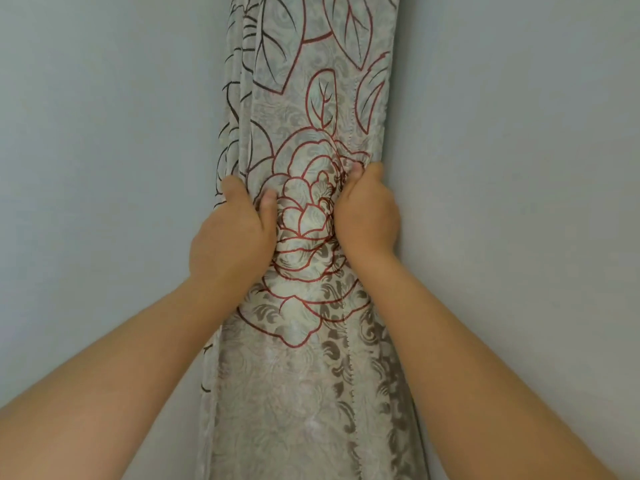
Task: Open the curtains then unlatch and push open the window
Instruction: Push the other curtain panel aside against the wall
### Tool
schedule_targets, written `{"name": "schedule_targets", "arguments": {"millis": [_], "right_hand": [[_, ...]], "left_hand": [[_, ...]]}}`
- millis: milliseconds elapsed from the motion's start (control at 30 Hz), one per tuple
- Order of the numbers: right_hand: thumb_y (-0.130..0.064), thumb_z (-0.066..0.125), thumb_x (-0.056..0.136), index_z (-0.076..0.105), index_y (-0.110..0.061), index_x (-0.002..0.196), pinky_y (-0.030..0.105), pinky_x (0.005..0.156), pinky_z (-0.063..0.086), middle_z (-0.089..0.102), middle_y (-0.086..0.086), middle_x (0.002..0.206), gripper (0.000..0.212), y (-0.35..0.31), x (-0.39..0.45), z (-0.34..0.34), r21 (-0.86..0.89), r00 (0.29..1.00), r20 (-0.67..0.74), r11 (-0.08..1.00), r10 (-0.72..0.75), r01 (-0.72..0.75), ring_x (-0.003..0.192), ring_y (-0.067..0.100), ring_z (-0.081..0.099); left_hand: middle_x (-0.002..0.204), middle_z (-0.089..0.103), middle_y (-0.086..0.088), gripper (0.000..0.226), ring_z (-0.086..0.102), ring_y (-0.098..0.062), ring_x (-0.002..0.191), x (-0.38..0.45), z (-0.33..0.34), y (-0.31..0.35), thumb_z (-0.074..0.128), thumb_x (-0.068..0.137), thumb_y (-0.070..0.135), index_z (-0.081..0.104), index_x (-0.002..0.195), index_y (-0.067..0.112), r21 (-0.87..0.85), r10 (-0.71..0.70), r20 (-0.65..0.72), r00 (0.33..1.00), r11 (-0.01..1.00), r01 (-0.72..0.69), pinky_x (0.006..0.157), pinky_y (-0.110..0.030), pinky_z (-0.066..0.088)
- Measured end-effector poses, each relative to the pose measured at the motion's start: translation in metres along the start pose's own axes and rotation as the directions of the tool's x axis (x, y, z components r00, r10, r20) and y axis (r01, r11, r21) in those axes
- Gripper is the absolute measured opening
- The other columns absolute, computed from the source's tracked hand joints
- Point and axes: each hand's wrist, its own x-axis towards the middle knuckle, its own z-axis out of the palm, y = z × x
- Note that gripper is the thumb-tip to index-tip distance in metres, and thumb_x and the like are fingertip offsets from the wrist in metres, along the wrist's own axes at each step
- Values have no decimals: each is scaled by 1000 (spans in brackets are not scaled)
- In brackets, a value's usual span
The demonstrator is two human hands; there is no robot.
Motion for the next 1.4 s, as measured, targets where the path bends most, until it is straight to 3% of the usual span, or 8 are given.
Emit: {"name": "schedule_targets", "arguments": {"millis": [233, 400, 533, 967, 1067, 1200, 1300, 1400], "right_hand": [[-21, 29, 96, 43, 2, 101, 37, 54, 32, 66, 28, 90, 27, 22, -1, 83, 13, 994, -110, 1000, 29, -28, 79, 42, 60], [-20, 30, 96, 42, 2, 103, 32, 51, 27, 68, 25, 84, 26, 35, -7, 137, -35, 991, -126, 999, -41, 36, 73, 40, 62], [-19, 31, 96, 43, 2, 100, 30, 43, 14, 68, 23, 80, 24, 36, -6, 139, -22, 984, -172, 999, -51, 48, 67, 37, 60], [-19, 31, 96, 38, 0, 99, 35, 52, 32, 65, 27, 86, 21, 23, -31, 46, -107, 994, 105, 993, -37, 48, 73, 41, 59], [-12, 34, 93, 37, 0, 104, 34, 51, 35, 62, 23, 88, 17, 20, -47, 14, -161, 967, 254, 985, -25, 68, 74, 37, 59], [1, 40, 85, 36, 0, 111, 41, 67, 44, 53, 26, 104, 26, 9, -61, -35, -269, 927, 372, 950, -46, 156, 88, 39, 54], [3, 44, 82, 39, 1, 111, 42, 71, 43, 50, 26, 107, 30, -7, -67, -83, -460, 891, 449, 836, -70, 298, 92, 39, 50], [4, 46, 79, 43, 2, 108, 43, 70, 41, 50, 25, 107, 29, -23, -64, -138, -611, 854, 514, 666, -78, 428, 94, 39, 49]], "left_hand": [[56, 31, 2, 37, 37, -25, 58, 23, 29, -52, 28, 92, 39, 33, 102, 4, 158, 30, -37, 999, 987, -24, 53, -36, 27], [81, 57, -30, 37, 53, -45, 74, 31, 43, -83, 31, 93, 34, 33, 107, 0, 274, 102, -70, 992, 958, -79, 55, -39, 27], [89, 61, -30, 38, 55, -45, 78, 32, 46, -86, 29, 93, 34, 32, 110, 0, 283, 92, -49, 995, 956, -75, 55, -38, 27], [85, 62, -28, 56, 58, -42, 70, 0, 10, -31, 45, 86, 44, 27, 116, 0, 240, -2, 134, 991, 970, -30, 42, -29, 21], [101, 57, -29, 63, 57, -43, 81, -13, -2, -13, 46, 90, 28, 11, 133, -1, 298, 60, 231, 971, 946, -129, 52, -37, 30], [133, 35, -23, 61, 44, -36, 110, -35, -28, 11, 32, 92, 11, -12, 133, -2, 482, 150, 282, 947, 832, -275, 74, -39, 43], [140, 39, -10, 51, 40, -25, 125, -53, -58, 34, 21, 84, 7, 17, 134, 3, 533, 330, 323, 887, 711, -459, 91, -34, 43], [103, 66, 6, 35, 60, -16, 100, -65, -83, 67, 34, 79, 10, 59, 101, 20, 528, 469, 400, 787, 584, -616, 86, -26, 48]]}}
